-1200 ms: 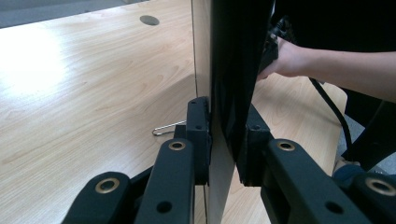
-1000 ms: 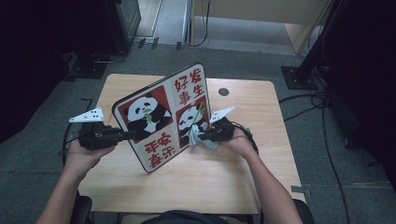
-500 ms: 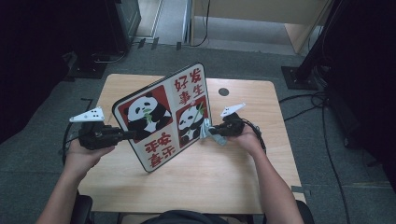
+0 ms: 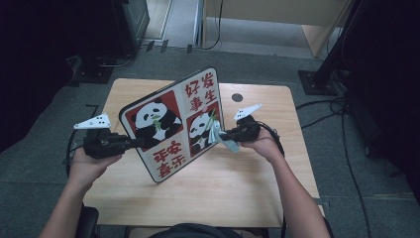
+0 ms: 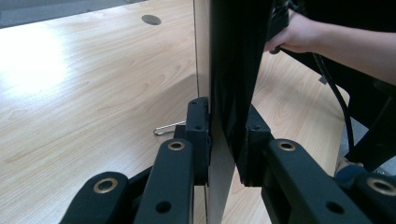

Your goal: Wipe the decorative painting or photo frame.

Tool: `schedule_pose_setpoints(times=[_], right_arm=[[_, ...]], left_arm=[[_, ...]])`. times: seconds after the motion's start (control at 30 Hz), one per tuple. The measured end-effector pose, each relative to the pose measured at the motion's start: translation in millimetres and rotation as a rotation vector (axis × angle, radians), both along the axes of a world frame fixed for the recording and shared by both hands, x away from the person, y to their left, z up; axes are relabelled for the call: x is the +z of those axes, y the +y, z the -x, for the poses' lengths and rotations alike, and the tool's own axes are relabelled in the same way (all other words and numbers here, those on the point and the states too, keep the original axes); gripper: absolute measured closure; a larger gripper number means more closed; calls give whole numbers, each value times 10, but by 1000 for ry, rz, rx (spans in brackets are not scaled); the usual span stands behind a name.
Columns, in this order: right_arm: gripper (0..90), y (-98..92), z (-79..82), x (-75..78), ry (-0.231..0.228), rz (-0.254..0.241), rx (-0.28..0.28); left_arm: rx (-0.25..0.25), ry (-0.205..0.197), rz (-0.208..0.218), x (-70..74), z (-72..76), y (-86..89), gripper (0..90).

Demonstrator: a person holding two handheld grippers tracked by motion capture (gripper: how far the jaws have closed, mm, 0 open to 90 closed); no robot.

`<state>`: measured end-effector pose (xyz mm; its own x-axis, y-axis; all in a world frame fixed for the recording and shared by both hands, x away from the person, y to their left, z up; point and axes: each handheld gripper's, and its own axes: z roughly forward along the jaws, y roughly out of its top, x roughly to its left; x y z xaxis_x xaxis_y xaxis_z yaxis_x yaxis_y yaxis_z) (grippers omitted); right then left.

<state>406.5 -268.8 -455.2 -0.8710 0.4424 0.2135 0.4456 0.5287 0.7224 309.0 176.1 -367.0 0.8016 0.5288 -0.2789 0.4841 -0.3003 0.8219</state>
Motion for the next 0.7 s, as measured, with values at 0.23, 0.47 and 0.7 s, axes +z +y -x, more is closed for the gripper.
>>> schedule_pose_setpoints(times=[0.23,0.47,0.7], right_arm=[[809,203,23,344,3,3,45],[809,414,48,755,-5,-1,72],[809,648,117,1106,-43,6,117]], left_arm=[[6,-5,-3,2,3,1,764],[5,-13,-5,8,19,6,770],[7,-10,-3,8,30,44,748]])
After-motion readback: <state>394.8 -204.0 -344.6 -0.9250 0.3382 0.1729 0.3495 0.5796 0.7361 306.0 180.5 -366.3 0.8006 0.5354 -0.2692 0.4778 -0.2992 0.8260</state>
